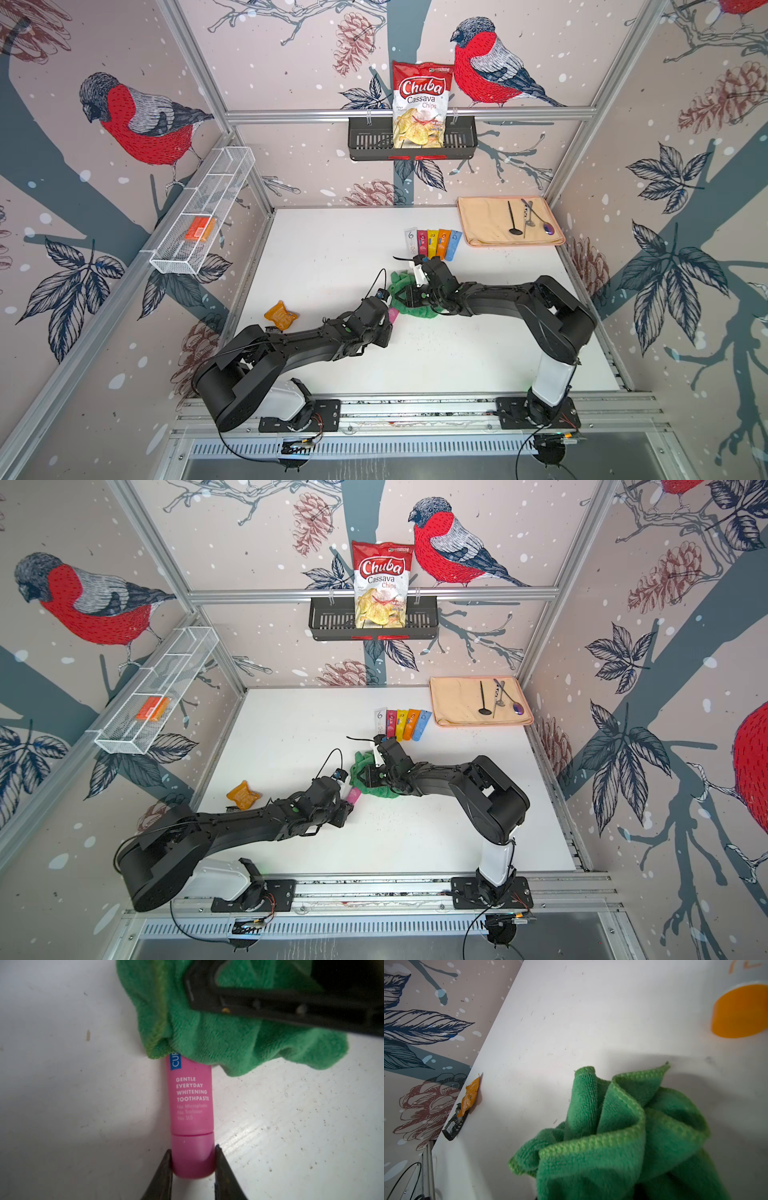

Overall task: Wipe the surface of the toothpaste tube
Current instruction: Wipe the dirt from the toothpaste tube.

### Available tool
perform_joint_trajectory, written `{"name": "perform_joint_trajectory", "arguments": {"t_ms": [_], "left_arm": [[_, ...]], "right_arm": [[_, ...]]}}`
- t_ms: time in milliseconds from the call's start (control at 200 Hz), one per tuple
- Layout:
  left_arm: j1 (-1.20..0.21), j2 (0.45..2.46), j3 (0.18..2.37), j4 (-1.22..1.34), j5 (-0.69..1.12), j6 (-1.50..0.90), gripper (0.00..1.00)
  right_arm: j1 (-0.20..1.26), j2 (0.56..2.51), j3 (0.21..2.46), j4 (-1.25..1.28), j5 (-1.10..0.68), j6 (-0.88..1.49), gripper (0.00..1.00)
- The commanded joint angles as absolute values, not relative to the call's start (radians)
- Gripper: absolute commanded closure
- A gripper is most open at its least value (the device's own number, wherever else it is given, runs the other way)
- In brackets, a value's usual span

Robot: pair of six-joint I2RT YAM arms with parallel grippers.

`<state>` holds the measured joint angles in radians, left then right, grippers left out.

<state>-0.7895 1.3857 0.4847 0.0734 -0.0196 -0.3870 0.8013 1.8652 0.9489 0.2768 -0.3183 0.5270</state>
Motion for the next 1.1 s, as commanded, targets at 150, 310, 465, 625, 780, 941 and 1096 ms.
{"name": "perform_joint_trajectory", "arguments": {"t_ms": [150, 310, 465, 625, 780, 941, 1096], "left_arm": [[-0.79, 1.405, 0.495, 0.096, -0.011, -0.364, 0.8], [-0.79, 1.401, 0.491, 0.097, -0.016, -0.367, 0.83], [-0.79, 1.402, 0.492, 0.097, -0.014, -0.367, 0.84], [-0.79, 1.417, 0.502, 0.094, -0.012, -0.364, 0.84], [-0.79, 1.443, 0.52, 0.083, -0.007, -0.36, 0.67], [-0.79, 1.488, 0.549, 0.07, 0.008, -0.344, 0.65], [-0.789, 1.503, 0.558, 0.067, 0.013, -0.338, 0.85]], "right_arm": [[0.848, 1.952, 1.044, 0.061, -0.172, 0.518, 0.85], [0.806, 1.944, 1.07, -0.06, -0.009, 0.49, 0.88], [0.729, 1.866, 1.016, -0.031, -0.007, 0.467, 0.9], [0.768, 1.857, 1.043, -0.03, -0.038, 0.439, 0.9], [0.845, 1.896, 1.051, 0.027, -0.131, 0.455, 0.88], [0.887, 1.914, 1.044, 0.094, -0.239, 0.478, 0.84], [0.899, 1.92, 1.044, 0.125, -0.289, 0.486, 0.82]]}}
